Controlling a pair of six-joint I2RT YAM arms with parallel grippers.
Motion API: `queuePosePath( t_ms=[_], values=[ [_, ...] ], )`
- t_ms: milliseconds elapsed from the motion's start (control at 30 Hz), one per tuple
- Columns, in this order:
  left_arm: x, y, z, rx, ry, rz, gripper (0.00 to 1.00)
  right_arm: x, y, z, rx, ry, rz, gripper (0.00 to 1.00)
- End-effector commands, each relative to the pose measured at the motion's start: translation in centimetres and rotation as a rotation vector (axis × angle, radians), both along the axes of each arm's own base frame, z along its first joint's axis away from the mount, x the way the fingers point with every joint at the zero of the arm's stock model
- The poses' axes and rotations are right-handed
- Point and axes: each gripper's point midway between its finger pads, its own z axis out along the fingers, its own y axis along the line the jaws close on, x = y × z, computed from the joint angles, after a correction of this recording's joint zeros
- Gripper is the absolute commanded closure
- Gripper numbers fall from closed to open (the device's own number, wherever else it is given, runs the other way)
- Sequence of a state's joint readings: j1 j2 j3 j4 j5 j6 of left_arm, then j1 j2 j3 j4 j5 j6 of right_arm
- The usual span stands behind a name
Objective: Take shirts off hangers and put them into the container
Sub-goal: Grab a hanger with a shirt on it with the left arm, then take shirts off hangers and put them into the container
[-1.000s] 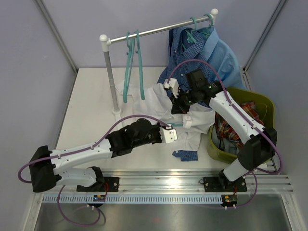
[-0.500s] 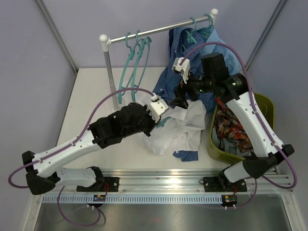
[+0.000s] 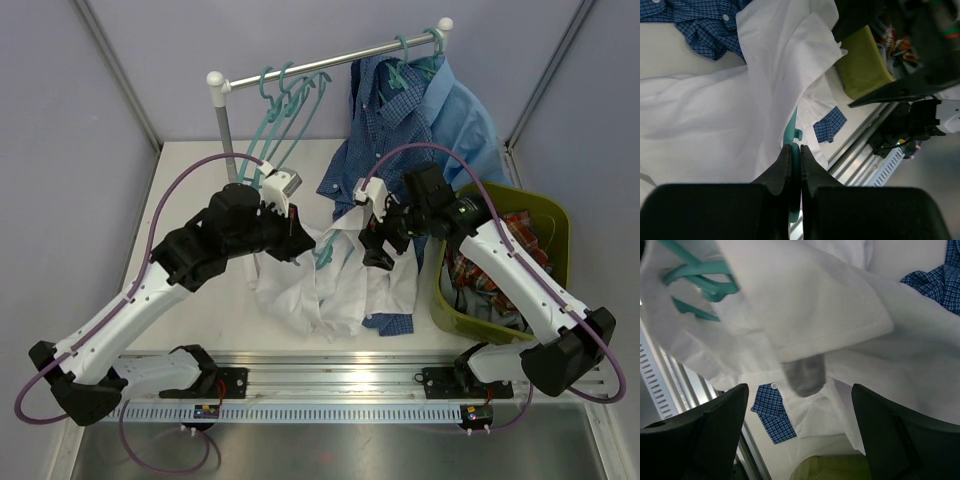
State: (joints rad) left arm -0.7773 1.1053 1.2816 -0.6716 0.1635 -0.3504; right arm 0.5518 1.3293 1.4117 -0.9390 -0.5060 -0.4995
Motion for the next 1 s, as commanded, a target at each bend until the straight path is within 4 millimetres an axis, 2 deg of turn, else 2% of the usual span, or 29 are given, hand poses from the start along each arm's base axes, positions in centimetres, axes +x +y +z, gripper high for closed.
queuePosePath(
  t_ms=[0,67,133,200,233,267,300,333,433,533,567,700,800,867,967],
  values=[
    [-1.7,-1.5,4.4,-0.182,0.0,-0.075,1.0,3.8,0.5,1.0,0.027,-0.165,-0.107,0.08],
    [-1.9,-1.6,4.5,-0.193,0.008,-0.081,1.0,4.8,1.3,0.9,0.047,-0.18,-0.119,0.09],
    [-2.0,-1.5,4.2,-0.185,0.015,-0.082,1.0,5.4,2.1,1.2,0.066,-0.185,-0.124,0.13],
    [-2.0,-1.3,3.8,-0.17,0.014,-0.077,1.0,6.3,2.7,2.9,0.099,-0.207,-0.154,0.34],
    [-2.0,-1.0,3.2,-0.154,0.022,-0.072,1.0,6.7,2.8,3.1,0.098,-0.206,-0.167,0.52],
    [-2.0,-0.9,2.8,-0.14,0.019,-0.07,1.0,6.9,2.6,3.5,0.091,-0.202,-0.194,0.83],
    [-2.1,-0.7,2.5,-0.13,0.018,-0.072,1.0,7.2,2.7,4.9,0.106,-0.227,-0.199,0.95],
    [-2.1,-0.5,1.7,-0.107,0.029,-0.069,1.0,7.3,2.5,5.5,0.11,-0.234,-0.21,1.0],
    [-2.7,-0.2,0.2,-0.055,0.037,-0.113,1.0,7.6,1.9,7.8,0.13,-0.284,-0.253,1.0],
    [-3.3,0.2,-1.3,-0.003,0.03,-0.16,1.0,9.1,0.8,9.4,0.121,-0.348,-0.346,1.0],
    [-3.4,0.4,-1.7,0.016,0.015,-0.18,1.0,10.3,-0.1,10.1,0.103,-0.388,-0.416,1.0],
    [-4.8,1.2,-2.5,0.054,0.007,-0.249,1.0,12.7,-1.8,10.7,0.082,-0.431,-0.561,1.0],
    [-5.7,1.8,-3.1,0.093,0.02,-0.291,1.0,14.4,-3.0,10.5,0.052,-0.45,-0.661,1.0],
    [-6.1,2.1,-2.7,0.089,-0.001,-0.306,1.0,15.6,-4.2,9.6,0.017,-0.449,-0.702,1.0],
    [-5.8,2.8,-1.8,0.077,-0.051,-0.266,1.0,15.5,-3.9,7.0,-0.02,-0.37,-0.642,1.0]
  ],
)
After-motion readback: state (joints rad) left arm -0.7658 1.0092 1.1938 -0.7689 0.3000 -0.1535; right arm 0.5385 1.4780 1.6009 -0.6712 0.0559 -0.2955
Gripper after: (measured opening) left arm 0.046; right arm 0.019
